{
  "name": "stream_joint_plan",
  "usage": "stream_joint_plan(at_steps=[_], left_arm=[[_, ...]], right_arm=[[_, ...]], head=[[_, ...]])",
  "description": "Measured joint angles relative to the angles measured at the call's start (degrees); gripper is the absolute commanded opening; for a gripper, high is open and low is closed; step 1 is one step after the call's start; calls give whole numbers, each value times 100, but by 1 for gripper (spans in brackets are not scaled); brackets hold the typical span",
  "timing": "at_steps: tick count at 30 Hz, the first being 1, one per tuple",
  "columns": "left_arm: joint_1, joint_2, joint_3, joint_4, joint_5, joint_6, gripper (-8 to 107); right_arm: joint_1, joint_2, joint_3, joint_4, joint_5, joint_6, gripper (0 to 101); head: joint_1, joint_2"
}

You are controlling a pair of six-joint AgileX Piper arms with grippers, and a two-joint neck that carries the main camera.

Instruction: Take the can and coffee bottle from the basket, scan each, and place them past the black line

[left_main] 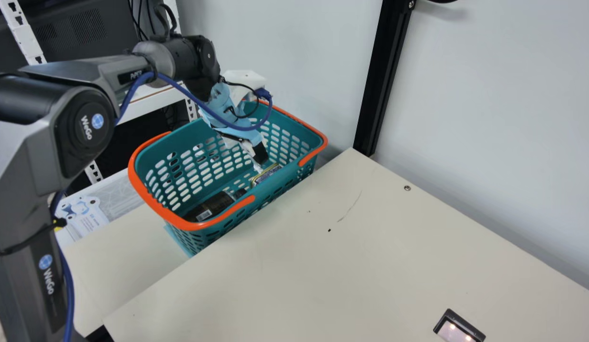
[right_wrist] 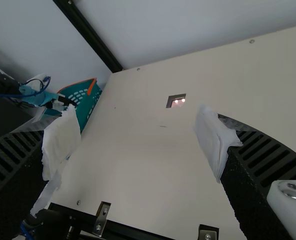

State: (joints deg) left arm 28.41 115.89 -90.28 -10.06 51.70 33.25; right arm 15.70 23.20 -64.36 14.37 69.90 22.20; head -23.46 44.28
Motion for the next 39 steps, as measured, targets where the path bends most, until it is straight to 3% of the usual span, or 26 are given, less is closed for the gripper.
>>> stream_joint_plan(at_steps=[7,19,28,39], left_arm=[[-62,189,-196,23,86,-132,90],[-291,1329,-1402,15,613,-478,90],[-409,2126,-2424,397,941,-584,90],[-468,2890,-3268,572,1260,-544,90]], right_arm=[[0,0,0,0,0,0,101],[0,0,0,0,0,0,101],[0,0,0,0,0,0,101],[0,0,0,0,0,0,101]], head=[[0,0],[0,0],[0,0],[0,0]])
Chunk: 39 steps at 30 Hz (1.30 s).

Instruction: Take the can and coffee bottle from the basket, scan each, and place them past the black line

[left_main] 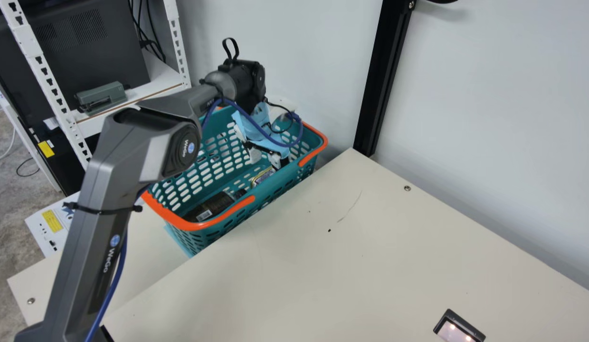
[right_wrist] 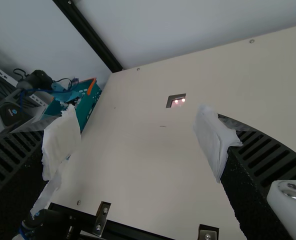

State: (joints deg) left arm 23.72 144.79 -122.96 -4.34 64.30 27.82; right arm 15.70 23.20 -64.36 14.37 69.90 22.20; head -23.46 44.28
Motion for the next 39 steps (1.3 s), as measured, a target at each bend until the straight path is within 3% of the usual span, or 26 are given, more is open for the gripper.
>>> stream_joint_plan(at_steps=[26,27,34,39], left_arm=[[-50,910,-613,33,-257,-84,90],[-50,952,-669,21,-203,-100,10],[-16,998,-809,-99,-142,-140,10],[51,558,-495,-188,-400,-127,10]], right_arm=[[0,0,0,0,0,0,101],[0,0,0,0,0,0,101],[0,0,0,0,0,0,101],[0,0,0,0,0,0,101]], head=[[0,0],[0,0],[0,0],[0,0]])
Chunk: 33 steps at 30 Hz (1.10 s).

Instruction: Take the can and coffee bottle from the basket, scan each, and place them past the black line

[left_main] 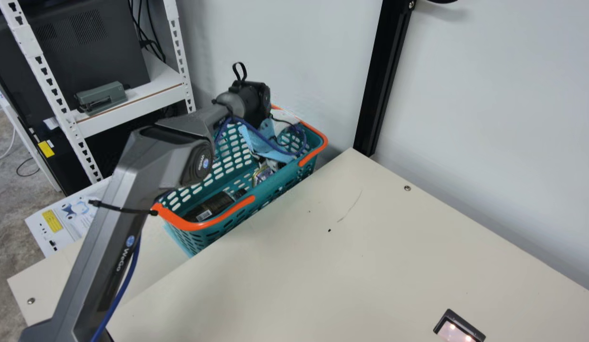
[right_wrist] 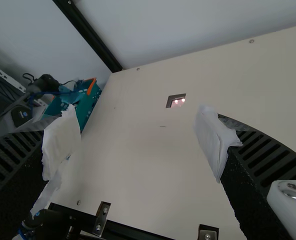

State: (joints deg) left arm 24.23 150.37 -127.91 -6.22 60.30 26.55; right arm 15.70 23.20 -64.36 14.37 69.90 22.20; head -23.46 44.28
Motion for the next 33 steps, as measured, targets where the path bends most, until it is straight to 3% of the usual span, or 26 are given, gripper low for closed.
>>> stream_joint_plan(at_steps=[14,25,33], left_arm=[[279,-2389,1994,-1184,-924,545,10],[374,-4257,3325,-2623,-722,830,10],[309,-5374,4235,-3182,-341,732,10]], right_arm=[[0,0,0,0,0,0,101],[0,0,0,0,0,0,101],[0,0,0,0,0,0,101]], head=[[0,0],[0,0],[0,0]])
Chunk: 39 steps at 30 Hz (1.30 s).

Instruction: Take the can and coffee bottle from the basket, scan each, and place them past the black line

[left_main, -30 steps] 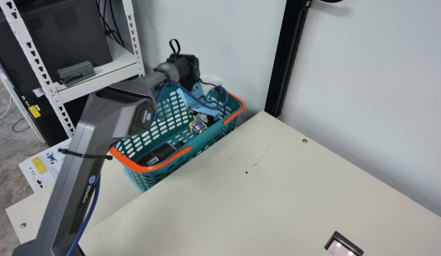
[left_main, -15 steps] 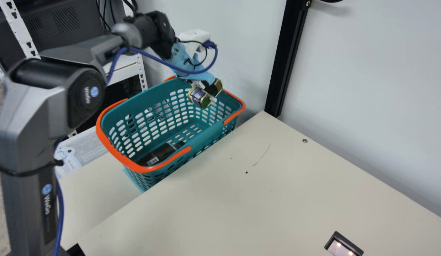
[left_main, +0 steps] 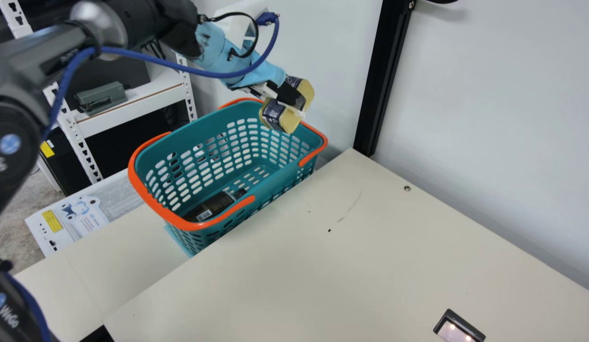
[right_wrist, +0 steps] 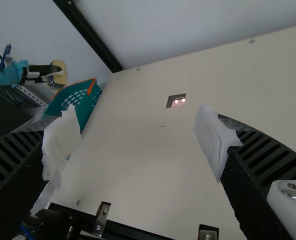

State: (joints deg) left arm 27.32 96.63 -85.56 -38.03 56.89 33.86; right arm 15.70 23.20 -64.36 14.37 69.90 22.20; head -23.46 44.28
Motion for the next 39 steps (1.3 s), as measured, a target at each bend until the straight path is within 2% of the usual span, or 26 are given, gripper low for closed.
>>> stream_joint_plan(at_steps=[5,7,18,21,30,39], left_arm=[[-125,-553,488,-374,629,-151,10],[-193,-675,546,-374,817,-169,10],[-209,-687,530,-344,834,-210,10],[-216,-840,639,-578,870,-221,10],[-192,-1777,1527,-1495,931,-408,10],[62,-2816,2446,-2630,1298,-870,10]], right_arm=[[0,0,0,0,0,0,101],[0,0,0,0,0,0,101],[0,0,0,0,0,0,101],[0,0,0,0,0,0,101],[0,0,0,0,0,0,101],[0,0,0,0,0,0,101]], head=[[0,0],[0,0],[0,0],[0,0],[0,0],[0,0]])
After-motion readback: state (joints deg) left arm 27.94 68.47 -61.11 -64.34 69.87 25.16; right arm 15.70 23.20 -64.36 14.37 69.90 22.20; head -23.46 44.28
